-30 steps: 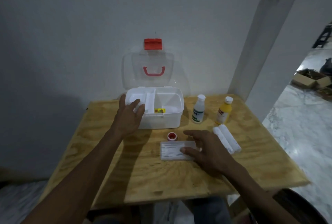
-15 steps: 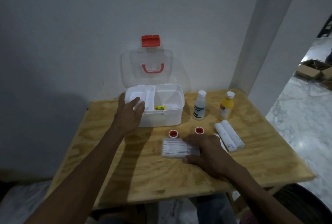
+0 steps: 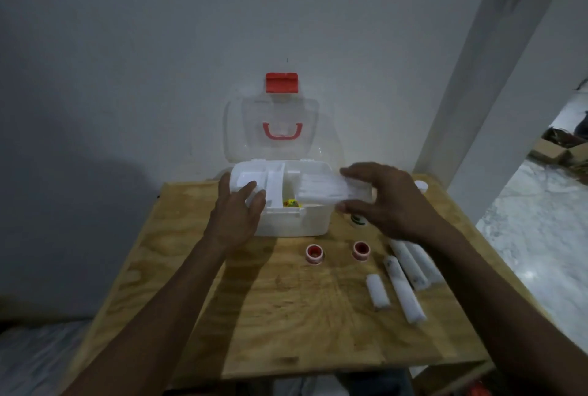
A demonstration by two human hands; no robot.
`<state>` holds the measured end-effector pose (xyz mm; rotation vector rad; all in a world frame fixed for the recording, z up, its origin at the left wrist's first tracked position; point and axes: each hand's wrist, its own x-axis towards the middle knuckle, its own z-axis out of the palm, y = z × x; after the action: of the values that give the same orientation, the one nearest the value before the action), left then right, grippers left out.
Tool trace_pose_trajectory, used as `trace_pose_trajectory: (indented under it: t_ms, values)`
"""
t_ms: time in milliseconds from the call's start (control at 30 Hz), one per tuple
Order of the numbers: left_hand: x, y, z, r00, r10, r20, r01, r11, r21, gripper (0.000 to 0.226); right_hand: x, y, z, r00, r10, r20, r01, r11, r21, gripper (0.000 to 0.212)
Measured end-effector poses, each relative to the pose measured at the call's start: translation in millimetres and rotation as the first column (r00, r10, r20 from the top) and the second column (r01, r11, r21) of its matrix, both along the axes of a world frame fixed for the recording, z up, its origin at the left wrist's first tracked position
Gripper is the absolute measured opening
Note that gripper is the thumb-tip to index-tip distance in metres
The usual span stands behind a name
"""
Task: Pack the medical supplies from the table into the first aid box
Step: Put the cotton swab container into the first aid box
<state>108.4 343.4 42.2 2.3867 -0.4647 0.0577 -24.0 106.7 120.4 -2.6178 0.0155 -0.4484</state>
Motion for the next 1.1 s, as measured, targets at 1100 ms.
trace_pose_trajectory:
  t_ms: [1100]
  values:
    - [-4, -4, 3, 0.998, -0.029, 0.051, 0.026, 0.998, 0.065, 0.043, 130, 38, -37, 0.957, 0.015, -0.289, -0.052, 0.991, -0.121, 0.062]
